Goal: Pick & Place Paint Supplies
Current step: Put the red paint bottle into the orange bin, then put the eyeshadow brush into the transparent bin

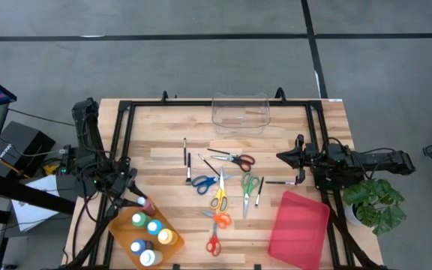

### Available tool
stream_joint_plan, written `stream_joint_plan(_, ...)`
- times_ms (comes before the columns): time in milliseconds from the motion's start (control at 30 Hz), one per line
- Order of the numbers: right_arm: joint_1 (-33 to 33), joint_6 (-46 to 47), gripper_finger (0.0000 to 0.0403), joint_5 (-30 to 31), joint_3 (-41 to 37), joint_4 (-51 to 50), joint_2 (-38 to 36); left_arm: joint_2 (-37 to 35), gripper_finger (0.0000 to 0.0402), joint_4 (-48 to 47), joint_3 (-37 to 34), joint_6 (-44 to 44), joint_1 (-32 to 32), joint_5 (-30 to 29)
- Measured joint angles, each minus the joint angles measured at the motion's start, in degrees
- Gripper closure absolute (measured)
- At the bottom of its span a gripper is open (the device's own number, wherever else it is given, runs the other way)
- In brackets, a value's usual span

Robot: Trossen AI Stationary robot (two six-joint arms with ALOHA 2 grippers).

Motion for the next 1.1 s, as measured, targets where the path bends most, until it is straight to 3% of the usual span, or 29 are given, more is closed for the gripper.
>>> stream_joint_plan(667,0.0,0.0,0.0394,0.0,0.0,0.0,0.0,0.1,0.0194,0.5,-0.1,0.6,0.0,0.5)
stream_joint_plan(1100,0.0,0.0,0.0394,0.0,0.0,0.0,0.0,0.1,0.0180,12.3,-0.1,14.5,0.0,0.4)
